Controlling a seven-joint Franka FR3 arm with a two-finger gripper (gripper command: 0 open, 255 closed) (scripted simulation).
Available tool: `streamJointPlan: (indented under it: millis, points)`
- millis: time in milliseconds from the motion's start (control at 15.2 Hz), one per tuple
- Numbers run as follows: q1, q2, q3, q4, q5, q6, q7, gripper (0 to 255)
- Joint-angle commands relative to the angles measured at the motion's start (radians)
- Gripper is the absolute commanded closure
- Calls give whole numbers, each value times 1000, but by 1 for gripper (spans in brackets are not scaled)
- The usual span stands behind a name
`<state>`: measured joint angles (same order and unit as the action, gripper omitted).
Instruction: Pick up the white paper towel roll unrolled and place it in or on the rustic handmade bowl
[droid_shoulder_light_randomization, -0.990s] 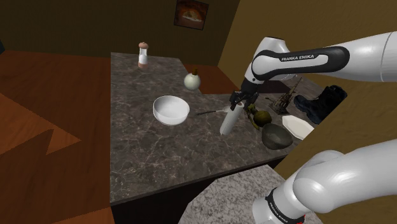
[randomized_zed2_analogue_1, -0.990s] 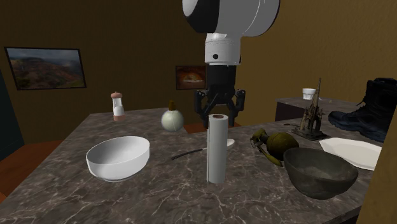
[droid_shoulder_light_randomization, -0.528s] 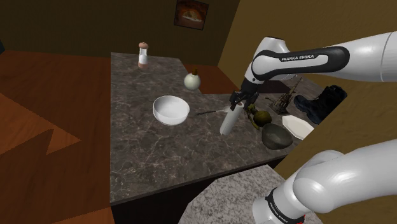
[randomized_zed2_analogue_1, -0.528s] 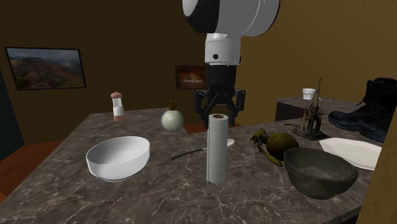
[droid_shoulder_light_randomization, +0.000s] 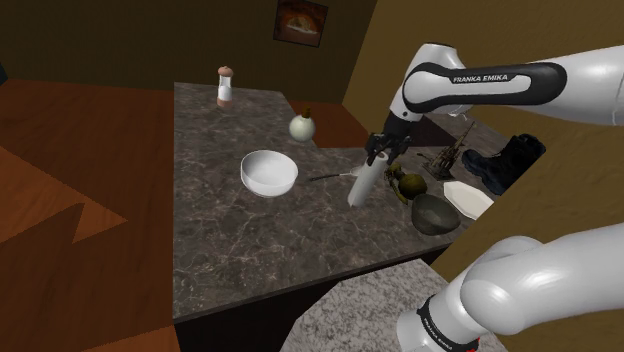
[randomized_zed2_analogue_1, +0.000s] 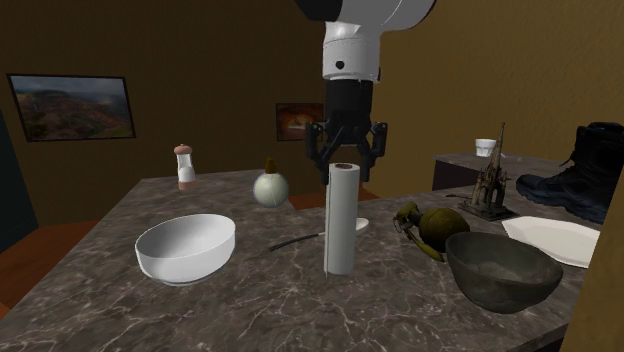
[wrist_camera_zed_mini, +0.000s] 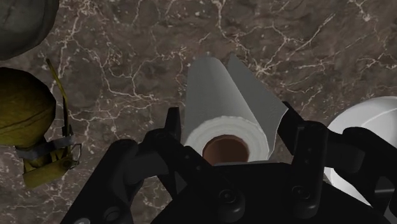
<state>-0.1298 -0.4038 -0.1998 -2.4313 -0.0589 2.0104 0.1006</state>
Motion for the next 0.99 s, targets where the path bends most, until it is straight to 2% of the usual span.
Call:
streamJointPlan:
  millis: [0,924]
  points:
    - [1,-7,3,18,1,-25,2,255]
    - [4,-38,15,181,4,-219,7,255]
